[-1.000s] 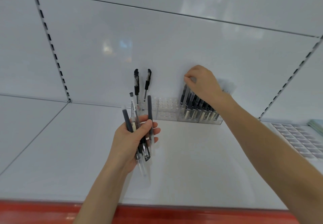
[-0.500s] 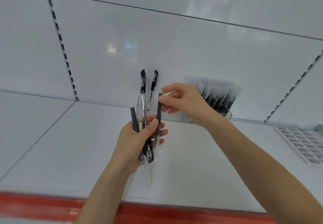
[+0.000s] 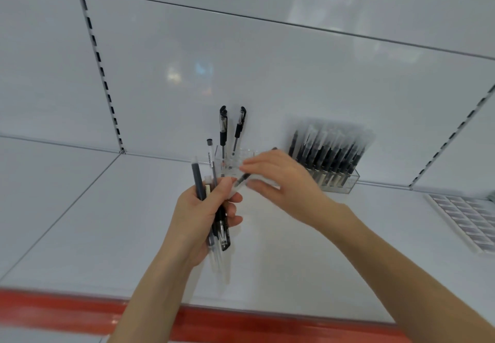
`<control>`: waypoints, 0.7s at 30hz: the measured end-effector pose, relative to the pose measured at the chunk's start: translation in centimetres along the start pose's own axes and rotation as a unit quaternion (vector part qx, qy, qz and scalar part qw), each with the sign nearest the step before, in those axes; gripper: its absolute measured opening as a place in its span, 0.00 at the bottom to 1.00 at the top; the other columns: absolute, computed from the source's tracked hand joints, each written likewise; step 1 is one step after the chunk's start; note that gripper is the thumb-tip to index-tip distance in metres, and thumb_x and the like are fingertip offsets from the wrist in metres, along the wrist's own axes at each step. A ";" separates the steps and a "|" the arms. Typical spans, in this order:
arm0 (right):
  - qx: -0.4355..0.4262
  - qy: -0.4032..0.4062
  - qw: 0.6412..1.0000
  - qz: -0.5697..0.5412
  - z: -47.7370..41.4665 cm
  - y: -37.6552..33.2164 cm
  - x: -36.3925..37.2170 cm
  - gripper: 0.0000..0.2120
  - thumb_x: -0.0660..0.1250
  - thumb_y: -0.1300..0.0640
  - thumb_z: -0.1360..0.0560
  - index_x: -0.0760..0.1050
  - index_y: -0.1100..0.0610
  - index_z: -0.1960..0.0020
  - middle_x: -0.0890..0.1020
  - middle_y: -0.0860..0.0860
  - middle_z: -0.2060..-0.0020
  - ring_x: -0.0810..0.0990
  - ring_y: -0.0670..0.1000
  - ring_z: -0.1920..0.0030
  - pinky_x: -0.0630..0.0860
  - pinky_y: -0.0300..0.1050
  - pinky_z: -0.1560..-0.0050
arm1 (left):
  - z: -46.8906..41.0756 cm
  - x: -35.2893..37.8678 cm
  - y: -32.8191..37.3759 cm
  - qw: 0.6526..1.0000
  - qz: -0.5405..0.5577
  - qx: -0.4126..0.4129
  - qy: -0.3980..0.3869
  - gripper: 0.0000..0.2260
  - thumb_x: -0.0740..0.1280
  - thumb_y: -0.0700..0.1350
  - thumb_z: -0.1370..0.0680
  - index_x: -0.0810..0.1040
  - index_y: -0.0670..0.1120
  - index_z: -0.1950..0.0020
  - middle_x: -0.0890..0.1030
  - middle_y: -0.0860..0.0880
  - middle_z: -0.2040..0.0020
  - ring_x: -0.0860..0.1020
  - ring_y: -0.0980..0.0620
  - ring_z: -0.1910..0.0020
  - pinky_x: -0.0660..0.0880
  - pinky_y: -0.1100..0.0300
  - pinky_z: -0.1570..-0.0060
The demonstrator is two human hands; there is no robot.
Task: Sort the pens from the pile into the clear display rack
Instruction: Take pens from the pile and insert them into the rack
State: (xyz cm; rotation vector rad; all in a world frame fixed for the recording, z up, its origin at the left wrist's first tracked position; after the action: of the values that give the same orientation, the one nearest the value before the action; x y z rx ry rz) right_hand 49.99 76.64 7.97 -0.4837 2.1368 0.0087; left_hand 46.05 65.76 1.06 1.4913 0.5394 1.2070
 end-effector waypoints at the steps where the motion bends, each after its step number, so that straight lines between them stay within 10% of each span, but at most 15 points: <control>1: -0.025 -0.018 0.999 0.019 0.2 -0.5 0.5 0.14 0.62 0.53 0.26 0.79 0.58 0.45 0.83 0.52 0.53 0.78 0.51 0.51 0.69 0.38 0.47 | 0.0 0.2 0.0 1.000 -0.003 -0.001 -0.003 0.10 0.65 0.45 0.24 0.78 0.38 0.53 0.78 0.47 0.70 0.71 0.57 0.79 0.72 0.65 0.76; 6: 0.102 -0.022 0.994 -0.014 0.2 1.6 -1.1 0.07 0.62 0.58 0.23 0.76 0.58 0.48 0.78 0.49 0.58 0.78 0.47 0.61 0.76 0.39 0.56 | 0.0 0.5 -0.3 1.000 -0.011 -0.010 -0.013 0.14 0.61 0.48 0.22 0.78 0.38 0.50 0.79 0.47 0.68 0.70 0.57 0.79 0.72 0.64 0.77; 10: 0.277 0.138 0.938 -0.155 -0.4 7.2 -6.3 0.12 0.64 0.63 0.26 0.66 0.54 0.45 0.75 0.47 0.61 0.75 0.42 0.69 0.72 0.29 0.69 | -0.3 0.2 -0.6 1.000 -0.010 -0.012 -0.007 0.11 0.61 0.45 0.21 0.79 0.39 0.50 0.76 0.46 0.65 0.74 0.55 0.74 0.80 0.59 0.68; 21: 0.290 0.161 0.942 -0.046 -2.1 11.0 -7.7 0.11 0.61 0.57 0.24 0.70 0.57 0.42 0.77 0.49 0.62 0.76 0.46 0.63 0.71 0.39 0.58 | -0.5 0.0 -0.5 0.999 -0.037 0.019 -0.024 0.06 0.61 0.39 0.22 0.78 0.44 0.49 0.81 0.46 0.59 0.81 0.55 0.65 0.81 0.61 0.60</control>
State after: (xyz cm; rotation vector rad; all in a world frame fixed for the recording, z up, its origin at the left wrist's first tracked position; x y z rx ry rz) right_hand 48.43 89.06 13.43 -0.2403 2.2890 -0.7795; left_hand 45.73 66.19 0.58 1.5152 0.5823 1.1076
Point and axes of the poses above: each hand's wrist, its own z-axis away from the middle knuckle, its own x-axis out of the palm, y = z × x, the point moved 9 cm from there along -z, towards the middle knuckle
